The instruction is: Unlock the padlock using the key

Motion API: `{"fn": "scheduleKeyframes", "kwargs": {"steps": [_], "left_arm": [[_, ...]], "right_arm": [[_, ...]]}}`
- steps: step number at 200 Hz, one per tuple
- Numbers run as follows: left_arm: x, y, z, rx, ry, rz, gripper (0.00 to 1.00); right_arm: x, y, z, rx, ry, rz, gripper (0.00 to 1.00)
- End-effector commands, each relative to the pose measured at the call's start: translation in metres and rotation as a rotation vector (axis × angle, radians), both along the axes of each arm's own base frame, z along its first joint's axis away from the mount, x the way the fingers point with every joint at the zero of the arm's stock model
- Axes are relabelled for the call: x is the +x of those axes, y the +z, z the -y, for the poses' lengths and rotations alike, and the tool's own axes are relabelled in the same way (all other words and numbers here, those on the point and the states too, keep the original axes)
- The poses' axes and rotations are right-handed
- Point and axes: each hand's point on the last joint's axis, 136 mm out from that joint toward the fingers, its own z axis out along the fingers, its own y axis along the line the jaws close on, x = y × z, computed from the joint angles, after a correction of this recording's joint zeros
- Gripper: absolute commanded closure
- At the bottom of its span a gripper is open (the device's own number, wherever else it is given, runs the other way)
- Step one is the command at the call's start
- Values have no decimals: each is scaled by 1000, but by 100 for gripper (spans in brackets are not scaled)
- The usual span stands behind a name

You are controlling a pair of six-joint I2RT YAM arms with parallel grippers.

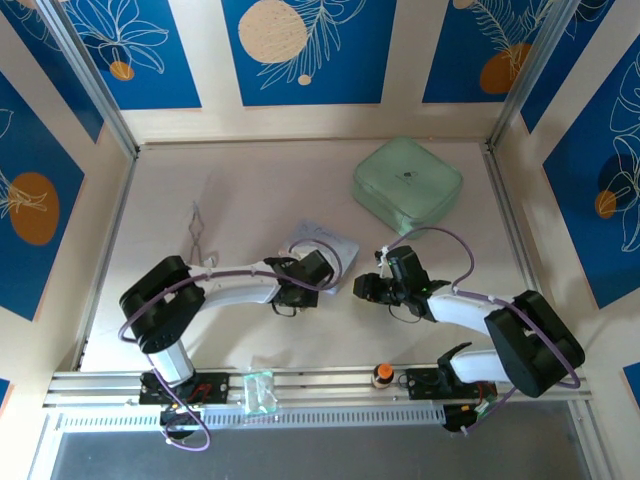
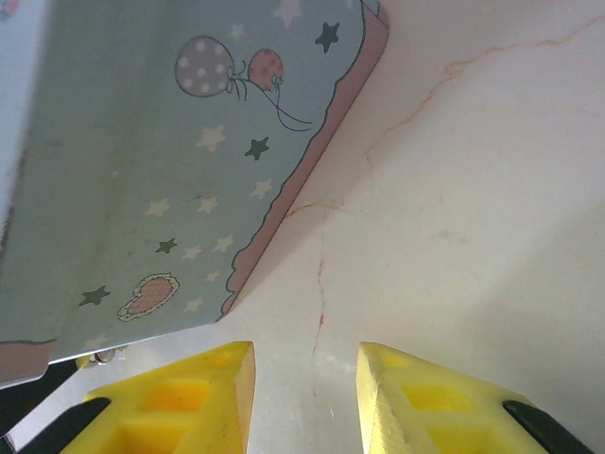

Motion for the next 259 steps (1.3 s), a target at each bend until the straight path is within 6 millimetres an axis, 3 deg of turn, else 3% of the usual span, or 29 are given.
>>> {"fn": "scheduleKeyframes", "kwargs": {"steps": [1, 103, 133, 171, 216, 259], "left_arm": [[0, 0, -19, 142, -4, 35, 74], [-8, 15, -18, 264, 1, 167, 74], [-10, 21, -9, 256, -13, 205, 74], [-13, 12, -5, 284, -22, 192, 77], [-16, 19, -14, 428, -38, 235, 76], [-20, 15, -16, 430, -41, 231, 73]], "right_arm": [[6, 7, -5, 15, -1, 21, 67], [6, 3, -7, 22, -2, 14, 66], [5, 1, -6, 19, -3, 7, 67], [4, -1, -6, 18, -3, 5, 67], [2, -2, -3, 12, -7, 4, 66], [4, 0, -3, 10, -11, 9, 67]]}}
